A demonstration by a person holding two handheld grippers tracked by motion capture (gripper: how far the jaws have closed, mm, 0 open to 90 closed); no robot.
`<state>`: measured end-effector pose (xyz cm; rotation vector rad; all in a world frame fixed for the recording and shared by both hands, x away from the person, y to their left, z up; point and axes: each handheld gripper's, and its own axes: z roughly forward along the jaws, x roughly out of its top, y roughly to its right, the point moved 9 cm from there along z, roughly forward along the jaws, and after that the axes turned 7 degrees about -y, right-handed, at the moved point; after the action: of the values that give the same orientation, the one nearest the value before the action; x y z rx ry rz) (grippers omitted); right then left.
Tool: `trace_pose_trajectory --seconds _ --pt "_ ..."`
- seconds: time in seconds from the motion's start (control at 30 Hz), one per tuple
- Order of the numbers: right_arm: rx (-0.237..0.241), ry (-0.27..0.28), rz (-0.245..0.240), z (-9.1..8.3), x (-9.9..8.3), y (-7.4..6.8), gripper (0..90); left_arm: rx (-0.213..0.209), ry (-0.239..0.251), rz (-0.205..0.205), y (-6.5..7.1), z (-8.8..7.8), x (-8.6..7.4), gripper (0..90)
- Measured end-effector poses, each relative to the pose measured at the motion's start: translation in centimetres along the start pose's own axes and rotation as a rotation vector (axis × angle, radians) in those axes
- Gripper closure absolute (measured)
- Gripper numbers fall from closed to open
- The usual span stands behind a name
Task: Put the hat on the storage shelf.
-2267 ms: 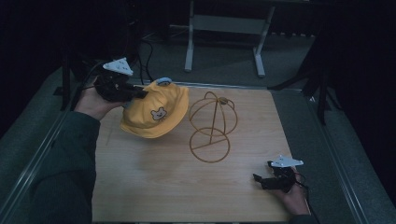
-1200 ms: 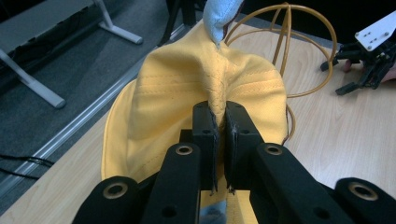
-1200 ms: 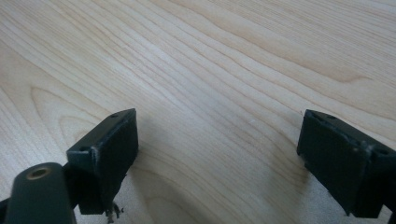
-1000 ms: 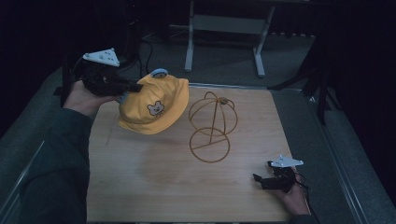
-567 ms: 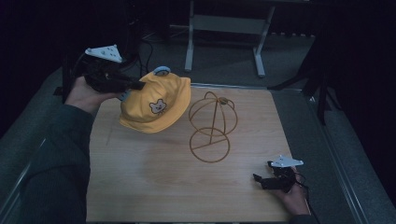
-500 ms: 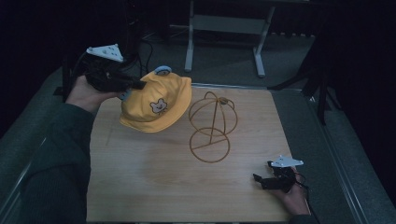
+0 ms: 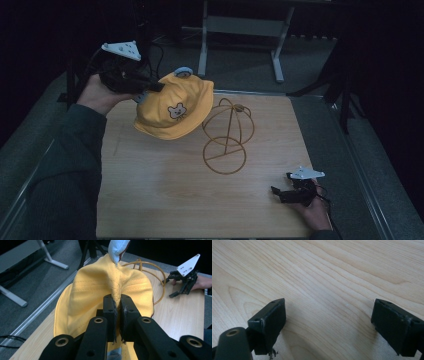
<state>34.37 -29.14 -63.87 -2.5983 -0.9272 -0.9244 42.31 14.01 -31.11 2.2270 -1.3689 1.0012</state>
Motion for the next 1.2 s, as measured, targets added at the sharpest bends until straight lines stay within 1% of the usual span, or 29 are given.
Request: trace_pose_trajectory --seconds 0.2,0.27,0.3,0.33,0.73,0.93,1.0,1.03,1.07,1.1,1.2 --pt "-0.001 0.001 -0.002 0.0 0.0 0.0 12.4 -0.019 0.008 0.011 0.3 0.0 1.2 84.2" --pt "-0.001 0.001 -0.002 0.0 0.0 0.0 12.4 -0.018 0.006 0.015 0.3 0.0 1.3 84.2" --pt "-0.001 0.001 -0.002 0.0 0.0 0.0 12.4 -0.019 0.006 0.021 0.5 0.1 1.9 84.2" --pt "-0.002 -0.001 -0.005 0.0 0.0 0.0 12.4 -0.021 0.009 0.026 0.6 0.2 2.1 84.2" --pt "-0.001 -0.001 -0.005 0.0 0.0 0.0 12.4 -0.046 0.003 0.074 2.0 1.3 4.7 84.2" --pt "-0.001 -0.002 -0.004 0.0 0.0 0.0 12.4 -0.064 0.004 0.076 2.4 2.8 6.1 84.1" --pt "-0.002 -0.002 -0.005 0.0 0.0 0.0 12.4 -0.067 0.001 0.077 2.7 3.5 6.6 84.1" --pt "-0.002 -0.002 -0.004 0.0 0.0 0.0 12.4 -0.064 -0.007 0.084 2.7 4.0 6.8 84.0" --pt "-0.002 -0.002 -0.004 0.0 0.0 0.0 12.4 -0.064 -0.007 0.084 2.7 4.0 6.8 83.9" --pt "-0.002 -0.002 -0.004 0.0 0.0 0.0 12.4 -0.068 -0.012 0.083 2.9 4.9 7.1 83.9" --pt "-0.002 -0.002 -0.004 0.0 0.0 0.0 12.4 -0.080 -0.022 0.086 3.3 6.3 7.5 83.7"
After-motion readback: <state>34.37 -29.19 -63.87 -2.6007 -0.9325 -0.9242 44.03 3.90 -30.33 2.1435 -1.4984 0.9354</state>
